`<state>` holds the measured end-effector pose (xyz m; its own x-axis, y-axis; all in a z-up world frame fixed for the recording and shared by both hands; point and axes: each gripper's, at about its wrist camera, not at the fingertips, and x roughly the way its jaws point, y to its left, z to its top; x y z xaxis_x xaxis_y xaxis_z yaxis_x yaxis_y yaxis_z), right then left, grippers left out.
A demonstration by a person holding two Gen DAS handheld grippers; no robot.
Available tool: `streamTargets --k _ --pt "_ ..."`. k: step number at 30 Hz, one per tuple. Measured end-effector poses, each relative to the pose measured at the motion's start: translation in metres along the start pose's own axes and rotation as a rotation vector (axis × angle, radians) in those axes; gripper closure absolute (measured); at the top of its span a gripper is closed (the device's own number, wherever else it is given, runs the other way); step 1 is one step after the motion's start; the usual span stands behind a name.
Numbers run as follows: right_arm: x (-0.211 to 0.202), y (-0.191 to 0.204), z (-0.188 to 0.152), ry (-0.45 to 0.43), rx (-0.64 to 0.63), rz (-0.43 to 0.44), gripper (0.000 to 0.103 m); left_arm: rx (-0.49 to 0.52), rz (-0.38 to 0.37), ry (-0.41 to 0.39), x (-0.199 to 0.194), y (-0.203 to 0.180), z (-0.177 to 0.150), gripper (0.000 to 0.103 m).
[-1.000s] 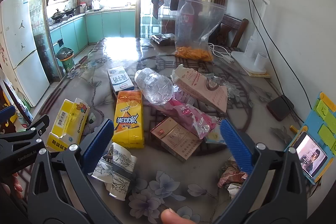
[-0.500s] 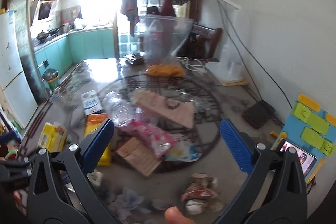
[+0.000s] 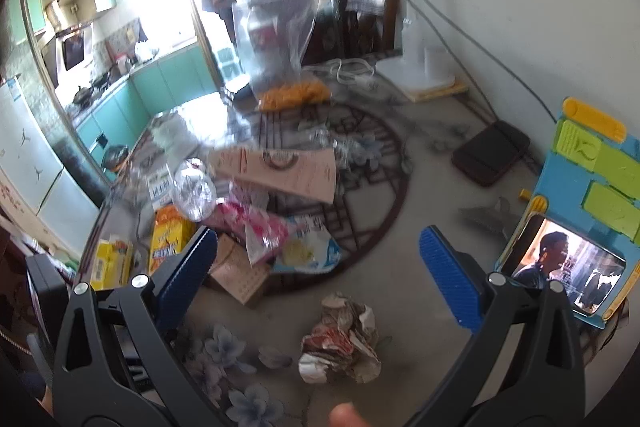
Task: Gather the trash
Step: 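Grasp the patterned paper cup with the left tool while the right tool grasps crumpled paper, then carry both items to the red bucket and open both tools to drop them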
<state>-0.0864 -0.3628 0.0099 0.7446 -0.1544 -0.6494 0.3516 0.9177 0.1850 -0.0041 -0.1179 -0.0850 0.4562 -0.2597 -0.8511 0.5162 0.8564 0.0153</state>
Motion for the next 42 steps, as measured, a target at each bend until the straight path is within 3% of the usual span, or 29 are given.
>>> streamTargets --k 3,4,7,15,18,20,22,25,28,36,39,42 --pt "0.010 -0.002 -0.008 0.068 -0.023 0.018 0.003 0.012 -0.015 0.012 0.003 -0.002 -0.004 0.069" --pt "0.015 -0.005 -0.013 0.096 -0.015 0.046 0.003 0.007 -0.023 0.011 0.003 -0.001 -0.003 0.073" --pt "0.029 -0.012 -0.025 0.172 0.027 0.092 0.004 -0.034 -0.042 -0.016 -0.005 0.009 -0.004 0.074" --pt "0.065 -0.016 -0.054 0.349 0.078 0.075 0.014 -0.130 -0.045 -0.104 -0.034 0.039 0.000 0.074" --pt "0.078 -0.012 -0.064 0.398 0.060 0.030 0.024 -0.139 -0.038 -0.125 -0.039 0.046 0.000 0.074" --pt "0.082 -0.012 -0.068 0.416 0.054 0.010 0.039 -0.133 -0.031 -0.136 -0.042 0.048 0.000 0.074" --pt "0.085 -0.011 -0.071 0.432 0.053 0.008 0.045 -0.133 -0.026 -0.144 -0.045 0.051 -0.001 0.074" --pt "0.081 -0.006 -0.070 0.406 0.024 -0.003 0.056 -0.148 -0.018 -0.161 -0.054 0.064 -0.004 0.074" --pt "0.072 -0.002 -0.065 0.362 0.021 -0.001 0.060 -0.173 -0.006 -0.180 -0.063 0.077 -0.007 0.074" --pt "0.023 0.035 -0.039 0.124 -0.035 0.055 0.061 -0.247 0.052 -0.262 -0.106 0.125 -0.026 0.074" --pt "0.018 0.052 -0.037 0.085 -0.057 0.076 0.061 -0.302 0.037 -0.296 -0.136 0.152 -0.035 0.074" --pt "0.009 0.084 -0.042 0.059 -0.116 0.124 0.060 -0.356 0.111 -0.354 -0.177 0.190 -0.052 0.074"
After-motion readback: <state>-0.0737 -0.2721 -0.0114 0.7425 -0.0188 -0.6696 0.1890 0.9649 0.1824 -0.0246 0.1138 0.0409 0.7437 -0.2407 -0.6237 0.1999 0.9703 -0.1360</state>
